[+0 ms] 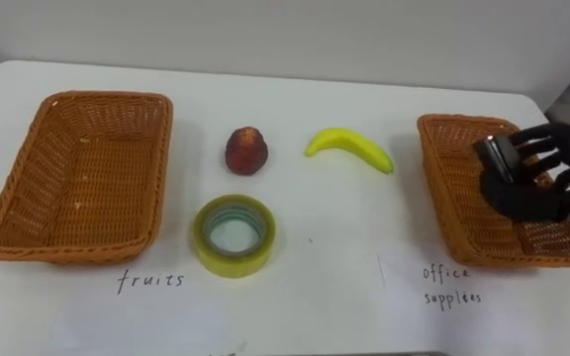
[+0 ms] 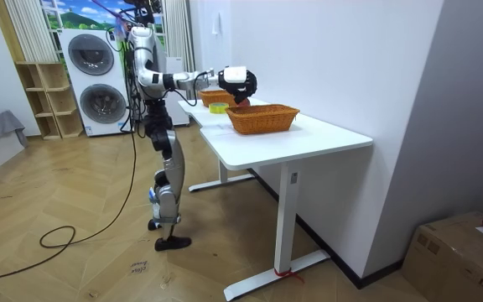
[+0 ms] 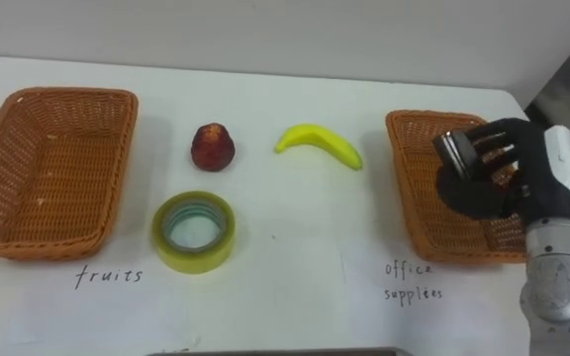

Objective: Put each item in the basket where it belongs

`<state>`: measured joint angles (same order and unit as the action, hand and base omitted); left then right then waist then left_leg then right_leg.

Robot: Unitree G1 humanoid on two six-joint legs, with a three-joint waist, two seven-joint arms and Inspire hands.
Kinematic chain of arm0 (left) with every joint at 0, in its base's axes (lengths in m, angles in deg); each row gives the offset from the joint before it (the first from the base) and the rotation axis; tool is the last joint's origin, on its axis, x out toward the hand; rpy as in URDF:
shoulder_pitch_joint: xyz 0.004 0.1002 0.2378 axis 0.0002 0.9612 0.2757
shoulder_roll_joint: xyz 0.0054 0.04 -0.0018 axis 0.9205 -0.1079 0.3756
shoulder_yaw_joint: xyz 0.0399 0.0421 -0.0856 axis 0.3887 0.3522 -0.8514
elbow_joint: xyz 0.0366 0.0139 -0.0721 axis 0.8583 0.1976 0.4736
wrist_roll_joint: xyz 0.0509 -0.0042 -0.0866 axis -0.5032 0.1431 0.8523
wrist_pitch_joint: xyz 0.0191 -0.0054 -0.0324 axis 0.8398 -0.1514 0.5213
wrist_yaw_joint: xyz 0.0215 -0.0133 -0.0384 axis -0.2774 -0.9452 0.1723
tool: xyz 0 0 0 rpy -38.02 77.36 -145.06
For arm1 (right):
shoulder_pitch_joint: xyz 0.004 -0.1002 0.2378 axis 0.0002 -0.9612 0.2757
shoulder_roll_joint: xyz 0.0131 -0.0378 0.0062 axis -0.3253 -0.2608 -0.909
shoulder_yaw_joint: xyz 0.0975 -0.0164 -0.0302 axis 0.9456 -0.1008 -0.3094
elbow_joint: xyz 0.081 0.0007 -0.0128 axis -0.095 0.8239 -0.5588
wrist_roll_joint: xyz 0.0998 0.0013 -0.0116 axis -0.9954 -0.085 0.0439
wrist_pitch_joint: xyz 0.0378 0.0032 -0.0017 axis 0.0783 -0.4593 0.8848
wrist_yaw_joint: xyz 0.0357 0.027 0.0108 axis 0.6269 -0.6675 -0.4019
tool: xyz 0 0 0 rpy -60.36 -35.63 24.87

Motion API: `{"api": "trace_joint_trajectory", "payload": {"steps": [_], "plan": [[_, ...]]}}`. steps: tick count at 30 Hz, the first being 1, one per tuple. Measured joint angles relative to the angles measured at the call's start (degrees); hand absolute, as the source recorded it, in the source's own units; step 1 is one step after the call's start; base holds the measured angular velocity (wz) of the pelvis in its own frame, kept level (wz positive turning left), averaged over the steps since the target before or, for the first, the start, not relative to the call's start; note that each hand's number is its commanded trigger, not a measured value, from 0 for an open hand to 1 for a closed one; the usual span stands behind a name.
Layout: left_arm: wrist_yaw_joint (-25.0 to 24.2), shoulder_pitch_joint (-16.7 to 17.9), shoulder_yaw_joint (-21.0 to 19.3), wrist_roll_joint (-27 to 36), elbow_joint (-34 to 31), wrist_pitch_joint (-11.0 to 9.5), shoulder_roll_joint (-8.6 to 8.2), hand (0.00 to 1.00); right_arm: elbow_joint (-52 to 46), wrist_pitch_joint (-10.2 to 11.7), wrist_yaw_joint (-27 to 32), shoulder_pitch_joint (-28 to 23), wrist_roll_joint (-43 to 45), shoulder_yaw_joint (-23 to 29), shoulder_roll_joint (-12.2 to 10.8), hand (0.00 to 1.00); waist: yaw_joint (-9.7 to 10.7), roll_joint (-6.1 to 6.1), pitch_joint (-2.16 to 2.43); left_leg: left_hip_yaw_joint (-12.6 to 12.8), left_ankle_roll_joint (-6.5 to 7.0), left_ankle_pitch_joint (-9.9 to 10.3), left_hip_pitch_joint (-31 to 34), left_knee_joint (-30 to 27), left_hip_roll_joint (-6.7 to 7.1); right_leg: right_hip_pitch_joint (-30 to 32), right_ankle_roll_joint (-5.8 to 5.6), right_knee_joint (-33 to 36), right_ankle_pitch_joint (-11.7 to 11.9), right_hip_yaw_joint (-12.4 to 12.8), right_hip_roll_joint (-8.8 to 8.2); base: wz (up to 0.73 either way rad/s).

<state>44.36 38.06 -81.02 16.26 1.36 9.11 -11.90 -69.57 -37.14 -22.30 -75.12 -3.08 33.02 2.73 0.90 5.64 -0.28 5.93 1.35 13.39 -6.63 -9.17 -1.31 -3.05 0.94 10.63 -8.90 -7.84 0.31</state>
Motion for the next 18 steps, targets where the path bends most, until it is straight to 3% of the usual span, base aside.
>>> {"api": "trace_joint_trajectory", "payload": {"steps": [7,18], "plan": [[0.15,-0.22,0.00,0.04,-0.01,0.00,0.00,0.00,1.13,-0.01,-0.96,0.00,-0.15,-1.77,0.00,1.00,0.11,-0.52,-0.05,-0.04,0.01,-0.01,-0.02,-0.04,0.02,-0.01,0.00,0.02,0.00,0.20,-0.05,0.00],[0.23,-0.51,0.02,0.06,0.00,0.18,0.01,0.00,2.24,-0.18,-3.18,0.00,0.26,-1.77,0.00,1.00,0.26,-0.31,0.08,0.04,0.02,-0.01,-0.08,-0.24,0.07,-0.01,0.00,0.09,0.00,1.26,0.04,0.00]]}}
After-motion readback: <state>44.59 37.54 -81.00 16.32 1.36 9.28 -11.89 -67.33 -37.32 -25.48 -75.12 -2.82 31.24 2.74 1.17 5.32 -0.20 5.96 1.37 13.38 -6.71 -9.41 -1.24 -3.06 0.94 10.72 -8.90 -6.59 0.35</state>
